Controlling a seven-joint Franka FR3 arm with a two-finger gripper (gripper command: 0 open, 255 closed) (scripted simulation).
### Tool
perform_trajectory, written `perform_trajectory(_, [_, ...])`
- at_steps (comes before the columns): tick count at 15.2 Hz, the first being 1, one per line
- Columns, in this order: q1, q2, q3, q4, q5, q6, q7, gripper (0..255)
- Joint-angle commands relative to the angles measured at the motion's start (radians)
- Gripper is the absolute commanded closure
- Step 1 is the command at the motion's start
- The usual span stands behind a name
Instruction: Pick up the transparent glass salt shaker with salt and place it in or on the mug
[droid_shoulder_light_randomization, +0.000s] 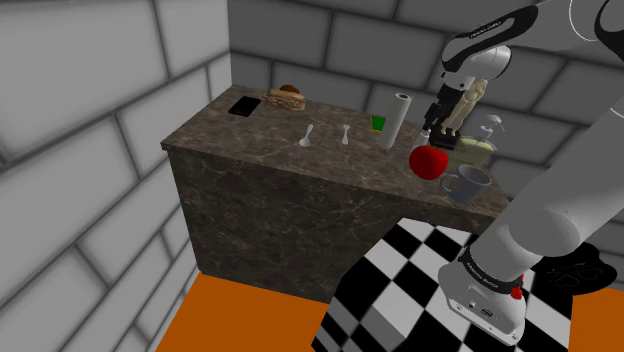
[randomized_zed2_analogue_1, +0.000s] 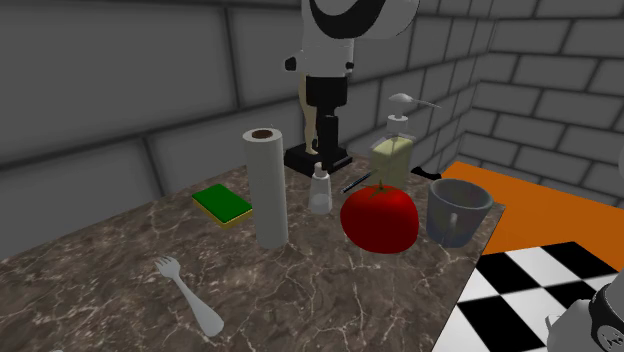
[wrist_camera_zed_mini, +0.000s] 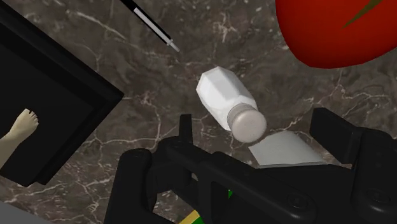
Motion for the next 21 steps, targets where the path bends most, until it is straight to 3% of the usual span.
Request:
perform_trajectory(1, [-0.001, 0.02, -0.003, -0.013, 0.017, 0.027, -0.015, 0])
perform_trajectory(12, [0.0, 0.041, -0.003, -0.031, 0.036, 0.06, -0.029, 0])
perform_trajectory(13, [0.0, 0.041, -0.003, -0.031, 0.036, 0.06, -0.029, 255])
perform_trajectory(21, [0.0, 0.04, -0.003, -0.031, 0.036, 0.06, -0.029, 255])
